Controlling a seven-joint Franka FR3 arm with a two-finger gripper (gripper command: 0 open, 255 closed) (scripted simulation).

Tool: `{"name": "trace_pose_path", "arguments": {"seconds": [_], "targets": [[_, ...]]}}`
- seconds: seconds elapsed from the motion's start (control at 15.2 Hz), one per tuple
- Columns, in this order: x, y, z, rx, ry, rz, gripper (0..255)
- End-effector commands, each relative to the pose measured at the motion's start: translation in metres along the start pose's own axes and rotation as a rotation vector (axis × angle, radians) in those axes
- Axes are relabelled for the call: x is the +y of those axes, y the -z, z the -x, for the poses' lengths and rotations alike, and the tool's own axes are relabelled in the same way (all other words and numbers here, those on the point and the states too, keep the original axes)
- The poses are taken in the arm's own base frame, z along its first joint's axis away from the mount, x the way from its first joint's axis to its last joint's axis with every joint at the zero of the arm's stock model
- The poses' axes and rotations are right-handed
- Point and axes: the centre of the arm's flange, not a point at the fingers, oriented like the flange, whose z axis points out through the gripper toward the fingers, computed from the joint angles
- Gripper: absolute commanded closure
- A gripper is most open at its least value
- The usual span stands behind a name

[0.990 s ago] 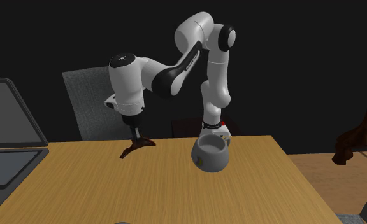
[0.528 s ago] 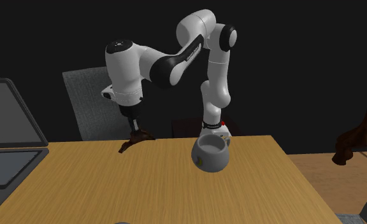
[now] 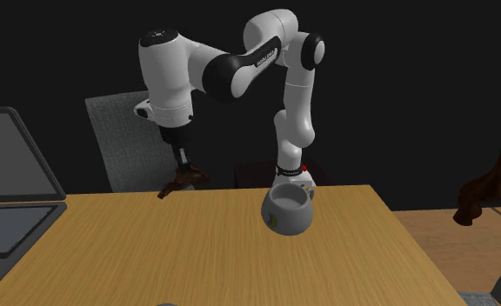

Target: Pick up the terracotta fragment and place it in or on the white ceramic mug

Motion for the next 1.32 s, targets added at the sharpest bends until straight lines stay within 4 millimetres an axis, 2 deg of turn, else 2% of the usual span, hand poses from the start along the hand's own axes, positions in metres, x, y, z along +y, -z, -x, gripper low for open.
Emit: {"name": "trace_pose_path", "arguments": {"seconds": [0.0, 0.59, 1.25], "targets": [[0.002, 0.010, -0.001, 0.000, 0.000, 0.000, 255], [0.010, 0.053, -0.001, 0.000, 0.000, 0.000, 255], [-0.044, 0.073, 0.118, 0.000, 0.000, 0.000, 255]]}}
